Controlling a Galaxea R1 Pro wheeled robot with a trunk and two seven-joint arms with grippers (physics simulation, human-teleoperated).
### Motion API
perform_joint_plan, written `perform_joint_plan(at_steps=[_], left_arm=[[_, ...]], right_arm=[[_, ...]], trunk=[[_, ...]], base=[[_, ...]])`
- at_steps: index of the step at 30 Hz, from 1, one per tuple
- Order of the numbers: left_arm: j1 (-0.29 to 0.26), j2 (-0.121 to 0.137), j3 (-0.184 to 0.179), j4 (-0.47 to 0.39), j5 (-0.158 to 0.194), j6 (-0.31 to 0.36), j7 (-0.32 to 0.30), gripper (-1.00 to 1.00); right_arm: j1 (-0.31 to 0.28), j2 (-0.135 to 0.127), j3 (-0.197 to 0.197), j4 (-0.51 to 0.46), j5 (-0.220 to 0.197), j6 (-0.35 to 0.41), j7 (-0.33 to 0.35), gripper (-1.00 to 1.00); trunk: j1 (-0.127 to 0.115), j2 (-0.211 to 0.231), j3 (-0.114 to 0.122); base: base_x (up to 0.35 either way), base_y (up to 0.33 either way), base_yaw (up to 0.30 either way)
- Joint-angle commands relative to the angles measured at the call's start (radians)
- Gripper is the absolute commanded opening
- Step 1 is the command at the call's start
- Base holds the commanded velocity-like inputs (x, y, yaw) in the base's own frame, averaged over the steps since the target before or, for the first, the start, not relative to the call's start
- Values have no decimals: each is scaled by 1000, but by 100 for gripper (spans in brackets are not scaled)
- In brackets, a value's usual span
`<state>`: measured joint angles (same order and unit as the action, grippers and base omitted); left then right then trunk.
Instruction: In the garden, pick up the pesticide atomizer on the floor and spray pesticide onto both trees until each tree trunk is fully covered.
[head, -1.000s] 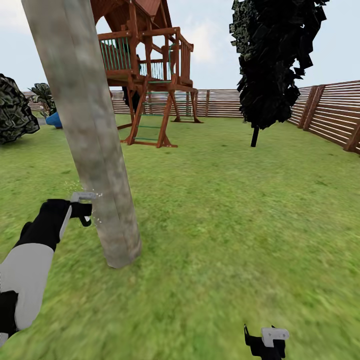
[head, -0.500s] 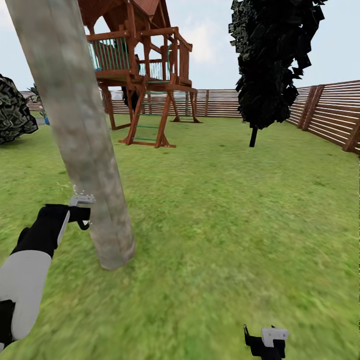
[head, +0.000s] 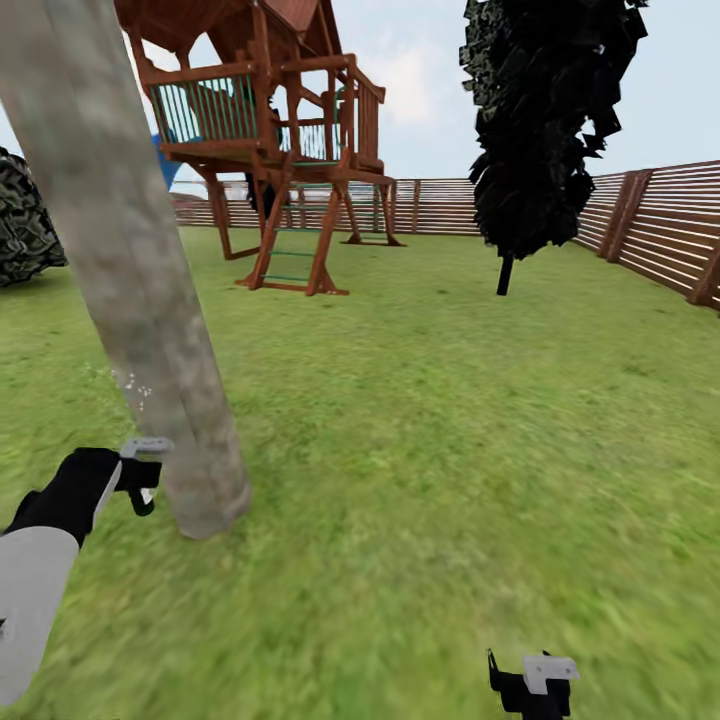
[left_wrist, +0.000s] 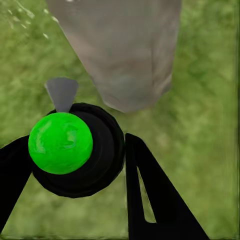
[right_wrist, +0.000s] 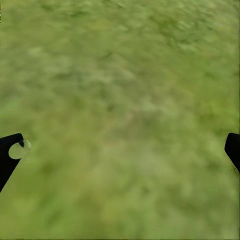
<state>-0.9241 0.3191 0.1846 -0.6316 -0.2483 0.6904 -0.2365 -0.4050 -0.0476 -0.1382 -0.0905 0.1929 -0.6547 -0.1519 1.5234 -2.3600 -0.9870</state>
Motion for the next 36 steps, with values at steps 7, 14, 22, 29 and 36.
perform_joint_plan(at_steps=[7, 14, 22, 29, 36], left_arm=[[22, 3, 4, 29, -4, -60, 16, -100], [89, -120, 2, 29, 9, -188, 14, -100], [109, -112, 6, 28, 9, -229, 76, -100], [178, -205, 69, 24, 126, -317, 263, -100], [198, -208, 65, 29, 127, -371, 270, -100]], right_arm=[[0, 0, 0, 0, 0, 0, 0, 100], [0, 0, 0, 0, 0, 1, 0, 100], [0, 0, 0, 0, 0, 1, 0, 100], [0, 0, -1, 0, 0, 1, 0, 100], [0, 0, -1, 0, -1, 0, 0, 100]], trunk=[[0, 0, 0], [0, 0, 0], [0, 0, 0], [0, 0, 0], [0, 0, 0]], base=[[210, -214, 270], [68, -40, 164], [0, 0, 1], [3, 0, 0], [301, 0, 6]])
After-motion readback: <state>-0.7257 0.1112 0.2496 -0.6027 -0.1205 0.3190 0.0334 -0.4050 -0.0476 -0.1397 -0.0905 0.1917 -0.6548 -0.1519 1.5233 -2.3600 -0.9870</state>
